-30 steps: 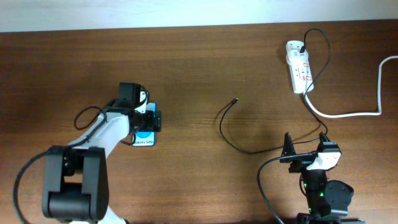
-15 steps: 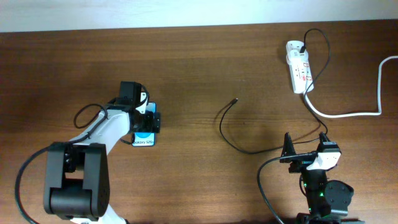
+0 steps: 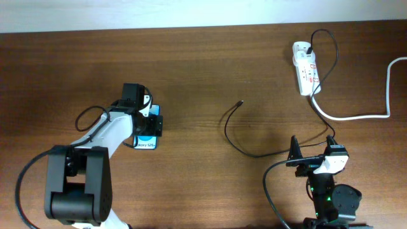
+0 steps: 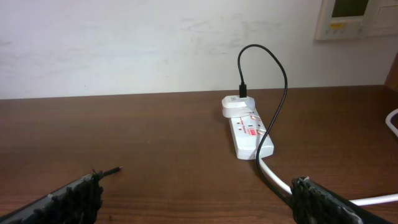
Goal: Plug charger to phone and switch on socket
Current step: 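Lower the left gripper and close it on the phone's sides, then lift the phone with the left gripper and tilt it upright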
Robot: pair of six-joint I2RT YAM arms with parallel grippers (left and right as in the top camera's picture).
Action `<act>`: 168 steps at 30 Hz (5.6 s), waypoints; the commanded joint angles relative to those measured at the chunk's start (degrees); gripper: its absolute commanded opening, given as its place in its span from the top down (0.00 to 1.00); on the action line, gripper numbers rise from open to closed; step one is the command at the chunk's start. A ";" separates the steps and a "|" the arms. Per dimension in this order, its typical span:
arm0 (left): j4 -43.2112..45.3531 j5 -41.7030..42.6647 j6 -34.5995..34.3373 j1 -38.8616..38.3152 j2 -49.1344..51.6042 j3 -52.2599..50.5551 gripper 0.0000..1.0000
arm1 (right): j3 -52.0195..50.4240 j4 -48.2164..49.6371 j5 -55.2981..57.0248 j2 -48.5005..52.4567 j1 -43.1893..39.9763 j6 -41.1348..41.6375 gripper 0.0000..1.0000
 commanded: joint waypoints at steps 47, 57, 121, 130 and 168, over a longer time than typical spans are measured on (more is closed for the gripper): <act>-1.33 1.55 0.66 0.33 1.57 -0.35 0.50 | -0.28 -0.42 0.46 -0.44 0.37 0.24 0.02; -1.68 3.48 0.66 0.35 1.42 0.22 0.53 | -0.28 -0.44 0.46 -0.44 0.35 0.26 0.02; -18.99 37.16 -28.70 0.15 -21.14 3.63 0.61 | -0.28 -0.42 0.46 -0.44 0.37 0.24 0.02; -20.11 37.07 -31.32 -2.45 -30.53 3.63 0.63 | -0.28 -0.42 0.44 -0.44 0.37 0.24 0.02; -6.84 65.20 -43.41 -0.68 -13.09 3.63 0.59 | -0.28 -0.42 0.46 -0.44 0.35 0.26 0.02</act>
